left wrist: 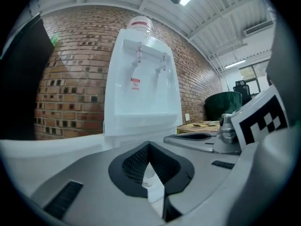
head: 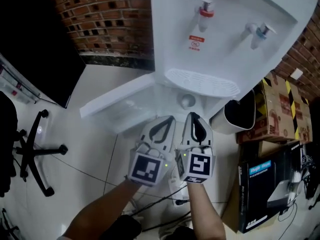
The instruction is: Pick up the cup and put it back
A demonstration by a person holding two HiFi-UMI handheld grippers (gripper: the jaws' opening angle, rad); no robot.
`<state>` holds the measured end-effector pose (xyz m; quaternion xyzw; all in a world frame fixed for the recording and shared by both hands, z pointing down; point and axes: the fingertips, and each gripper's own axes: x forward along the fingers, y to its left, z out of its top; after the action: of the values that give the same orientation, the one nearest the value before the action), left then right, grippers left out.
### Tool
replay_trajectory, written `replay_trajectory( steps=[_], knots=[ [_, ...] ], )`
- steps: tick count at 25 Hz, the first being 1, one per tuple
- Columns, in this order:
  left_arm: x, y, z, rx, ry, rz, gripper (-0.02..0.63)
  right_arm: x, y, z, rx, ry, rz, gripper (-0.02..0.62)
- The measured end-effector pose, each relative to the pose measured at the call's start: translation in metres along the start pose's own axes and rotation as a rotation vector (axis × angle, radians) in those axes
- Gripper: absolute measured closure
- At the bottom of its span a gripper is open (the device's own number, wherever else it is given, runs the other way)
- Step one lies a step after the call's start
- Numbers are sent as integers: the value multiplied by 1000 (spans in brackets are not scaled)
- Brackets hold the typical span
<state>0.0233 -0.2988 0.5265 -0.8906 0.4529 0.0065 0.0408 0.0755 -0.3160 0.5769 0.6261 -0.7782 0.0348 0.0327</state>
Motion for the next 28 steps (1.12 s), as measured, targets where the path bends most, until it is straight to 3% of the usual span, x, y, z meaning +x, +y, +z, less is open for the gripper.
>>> replay_trajectory(
  steps=[4, 9, 12, 18, 28],
  knots=[
    [-22, -2, 49, 6, 13, 9, 604, -22, 22, 64, 40, -16, 24, 591],
    [-45, 1, 112, -61, 15, 45, 604, -48, 41, 139, 92, -54, 48, 591],
    [-56, 0, 154, -61, 10, 42, 604, -64, 54, 175, 128, -52, 52, 591],
    [-83, -2, 230, -42, 56, 26, 604, -98, 72, 270, 19, -41, 54, 591],
    [-123, -9, 412, -76, -17, -58, 604, -185, 93, 437, 36, -53, -16, 591]
  ],
)
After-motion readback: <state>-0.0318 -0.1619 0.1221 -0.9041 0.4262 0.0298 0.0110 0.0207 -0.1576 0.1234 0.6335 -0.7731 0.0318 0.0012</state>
